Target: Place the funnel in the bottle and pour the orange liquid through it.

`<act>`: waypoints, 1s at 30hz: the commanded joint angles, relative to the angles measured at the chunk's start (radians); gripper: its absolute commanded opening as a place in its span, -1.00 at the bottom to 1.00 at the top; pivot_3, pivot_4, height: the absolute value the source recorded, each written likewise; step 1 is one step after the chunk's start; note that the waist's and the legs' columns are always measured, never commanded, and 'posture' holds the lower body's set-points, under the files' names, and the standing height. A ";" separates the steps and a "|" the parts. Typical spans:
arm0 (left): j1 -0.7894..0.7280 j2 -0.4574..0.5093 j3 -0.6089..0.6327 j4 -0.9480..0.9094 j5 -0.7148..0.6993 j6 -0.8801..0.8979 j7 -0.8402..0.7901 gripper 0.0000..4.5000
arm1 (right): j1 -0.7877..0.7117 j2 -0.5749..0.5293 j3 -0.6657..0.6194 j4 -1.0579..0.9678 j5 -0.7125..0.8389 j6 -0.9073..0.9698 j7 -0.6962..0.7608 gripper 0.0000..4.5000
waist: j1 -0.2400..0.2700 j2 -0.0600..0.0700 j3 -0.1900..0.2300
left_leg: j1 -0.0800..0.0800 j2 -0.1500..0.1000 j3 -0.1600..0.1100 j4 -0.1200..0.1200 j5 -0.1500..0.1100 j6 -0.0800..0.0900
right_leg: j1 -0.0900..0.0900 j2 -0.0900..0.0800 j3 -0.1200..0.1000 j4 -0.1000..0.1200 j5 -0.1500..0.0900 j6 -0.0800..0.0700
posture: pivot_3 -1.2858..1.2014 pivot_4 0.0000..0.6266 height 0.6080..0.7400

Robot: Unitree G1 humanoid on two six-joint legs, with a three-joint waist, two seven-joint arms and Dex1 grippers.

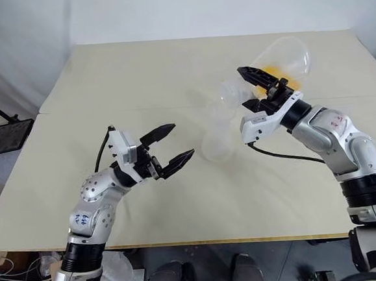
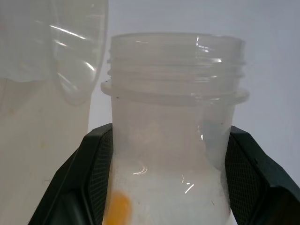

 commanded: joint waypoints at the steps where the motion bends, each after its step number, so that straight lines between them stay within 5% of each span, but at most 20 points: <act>1: -0.017 -0.007 -0.004 -0.010 0.010 -0.027 0.006 1.00 | -0.034 -0.029 -0.020 -0.017 0.001 -0.002 -0.026 0.25 | 0.000 0.000 0.000 | 0.000 0.000 0.000 0.000 0.000 0.000 | 0.000 0.000 0.000 0.000 0.000 0.000 | 0.03 -0.52 1.00; 30: -0.021 -0.026 -0.008 0.006 0.037 -0.059 0.019 1.00 | -0.079 -0.059 0.009 0.034 -0.086 -0.048 -0.078 0.25 | 0.000 0.000 0.000 | 0.000 0.000 0.000 0.000 0.000 0.000 | 0.000 0.000 0.000 0.000 0.000 0.000 | 0.03 -0.52 1.00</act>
